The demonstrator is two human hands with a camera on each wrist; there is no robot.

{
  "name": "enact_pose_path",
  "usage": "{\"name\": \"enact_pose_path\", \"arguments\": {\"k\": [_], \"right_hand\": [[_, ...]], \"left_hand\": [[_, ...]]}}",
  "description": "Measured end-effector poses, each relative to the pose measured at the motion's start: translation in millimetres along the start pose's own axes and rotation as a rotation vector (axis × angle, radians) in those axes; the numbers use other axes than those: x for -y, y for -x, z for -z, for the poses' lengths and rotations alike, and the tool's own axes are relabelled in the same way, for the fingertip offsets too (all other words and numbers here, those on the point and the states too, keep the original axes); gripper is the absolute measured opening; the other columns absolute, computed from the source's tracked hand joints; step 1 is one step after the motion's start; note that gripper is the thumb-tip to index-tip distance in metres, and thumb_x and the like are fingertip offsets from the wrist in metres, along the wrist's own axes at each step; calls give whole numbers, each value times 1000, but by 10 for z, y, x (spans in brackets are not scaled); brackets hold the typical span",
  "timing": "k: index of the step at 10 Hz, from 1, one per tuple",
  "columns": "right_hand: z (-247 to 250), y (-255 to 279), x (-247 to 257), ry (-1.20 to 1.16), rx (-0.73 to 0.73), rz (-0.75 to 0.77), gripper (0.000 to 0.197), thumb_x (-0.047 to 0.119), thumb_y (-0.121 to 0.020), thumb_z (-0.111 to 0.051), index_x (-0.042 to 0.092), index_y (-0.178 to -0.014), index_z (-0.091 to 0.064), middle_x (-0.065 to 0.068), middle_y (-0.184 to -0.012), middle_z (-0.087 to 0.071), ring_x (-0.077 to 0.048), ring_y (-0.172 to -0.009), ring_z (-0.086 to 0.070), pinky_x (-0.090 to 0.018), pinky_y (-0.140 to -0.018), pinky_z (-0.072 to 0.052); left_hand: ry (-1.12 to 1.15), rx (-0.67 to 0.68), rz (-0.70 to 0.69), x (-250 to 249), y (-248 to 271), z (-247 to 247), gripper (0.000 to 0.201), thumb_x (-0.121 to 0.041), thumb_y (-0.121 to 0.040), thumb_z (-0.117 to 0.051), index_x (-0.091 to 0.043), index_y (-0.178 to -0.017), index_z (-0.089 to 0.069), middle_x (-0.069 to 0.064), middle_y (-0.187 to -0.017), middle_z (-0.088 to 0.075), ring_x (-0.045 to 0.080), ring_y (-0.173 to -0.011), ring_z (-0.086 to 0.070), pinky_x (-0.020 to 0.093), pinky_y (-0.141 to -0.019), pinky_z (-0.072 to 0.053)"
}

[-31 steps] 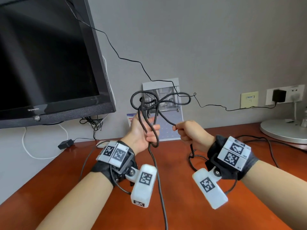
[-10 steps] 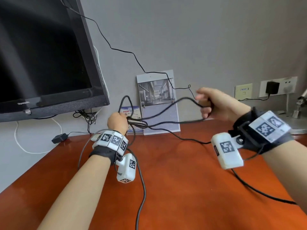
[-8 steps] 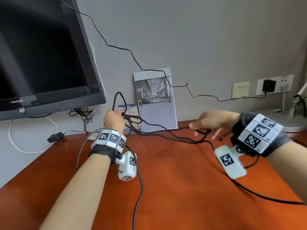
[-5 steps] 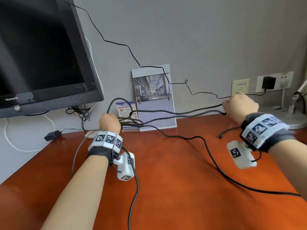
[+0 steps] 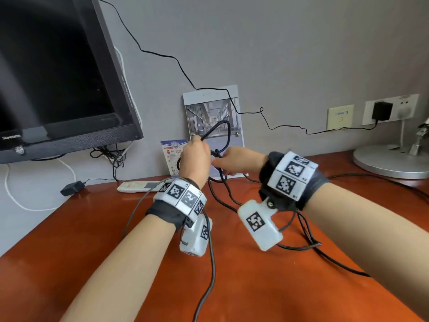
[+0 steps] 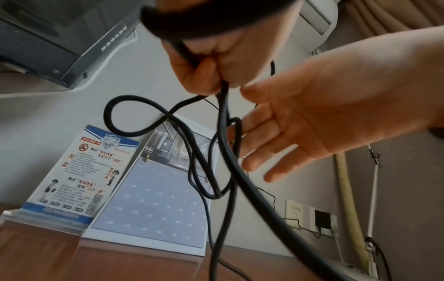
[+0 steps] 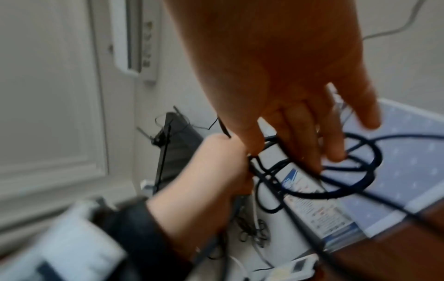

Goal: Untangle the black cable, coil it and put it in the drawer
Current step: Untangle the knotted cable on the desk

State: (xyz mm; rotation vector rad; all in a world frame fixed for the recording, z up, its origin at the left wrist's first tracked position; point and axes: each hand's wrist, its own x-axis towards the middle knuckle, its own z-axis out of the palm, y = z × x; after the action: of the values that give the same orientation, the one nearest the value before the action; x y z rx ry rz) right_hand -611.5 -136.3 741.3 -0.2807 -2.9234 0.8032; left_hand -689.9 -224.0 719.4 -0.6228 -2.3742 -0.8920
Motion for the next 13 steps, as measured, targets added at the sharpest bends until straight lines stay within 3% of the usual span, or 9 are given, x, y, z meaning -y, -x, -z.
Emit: {"name": "enact_pose_path", "arguments": {"k": [2,4,5,6,9,10,11,12,13], "right_hand": [[-65,-30,-41,-129,-220,140,25,10,-87,-54,-1,-70,-67,-20,-77,-70,-23,-64,-60,-34,-70,-54],[155,299,-223,-235,-326,465,19,10,-88,-59,0,-76,-71,-20,-76,-69,-29,-73,-62,-37,-74,-51],[281,424,-389,-397,-338,457,18,3,-91,-56,3,-82,-72,-5,-75,-72,-6,-66,-63,-21,-74,-54],[549,375,-635,-734,-585,320,26,-1,-93,-50,7,-72,-65,13,-54,-66,2,-54,-60,-12,-60,-51],[866,104,-1599,-1065,-965,-242,27,0,-88,-48,8,-62,-55,9,-39,-58,-1,-37,-56,-14,-42,-47],[1019,202,-2127,-1108,-1019,-409,25,7,-89,-47,14,-67,-54,9,-53,-66,0,-46,-60,-13,-47,-47],[1078,250,-2979,-1070,-1041,-528,13,22,-89,-45,16,-85,-56,-5,-105,-70,-8,-61,-60,-20,-53,-49],[954,237,-3122,-945,-904,-685,40,17,-92,-45,4,-130,-50,-10,-125,-59,-14,-65,-63,-16,-41,-47],[840,579,-2343,-682,-788,-782,40,13,-96,-45,1,-133,-48,-18,-127,-55,-29,-102,-59,-17,-49,-48]], "left_hand": [[-42,11,11,58,-57,12,30,-10,-101,-31,7,-111,-52,25,-107,-61,37,-98,-57,33,-66,-31],[-174,28,-45,111,-110,44,24,-11,-100,-36,4,-112,-51,22,-113,-59,36,-103,-55,36,-70,-34],[-268,37,-71,174,-152,28,24,-9,-101,-33,5,-112,-50,23,-112,-58,39,-101,-56,41,-71,-37],[-332,43,-79,312,-178,2,23,-6,-101,-33,5,-113,-49,24,-113,-58,40,-101,-58,45,-75,-42],[-133,11,254,651,-322,101,36,-13,-102,-32,13,-113,-56,32,-109,-61,44,-103,-58,44,-82,-45],[-223,42,422,968,-302,207,34,-8,-101,-34,14,-114,-56,30,-116,-59,43,-110,-55,44,-87,-43],[-203,35,534,1137,-191,370,32,-5,-100,-35,17,-112,-55,31,-115,-59,43,-109,-55,44,-88,-43],[-179,38,540,1092,-197,372,33,-4,-100,-34,18,-111,-56,32,-116,-59,44,-110,-54,44,-87,-42],[-162,10,501,983,-221,360,35,-6,-100,-33,18,-111,-55,33,-116,-58,44,-109,-54,45,-86,-41]]}}
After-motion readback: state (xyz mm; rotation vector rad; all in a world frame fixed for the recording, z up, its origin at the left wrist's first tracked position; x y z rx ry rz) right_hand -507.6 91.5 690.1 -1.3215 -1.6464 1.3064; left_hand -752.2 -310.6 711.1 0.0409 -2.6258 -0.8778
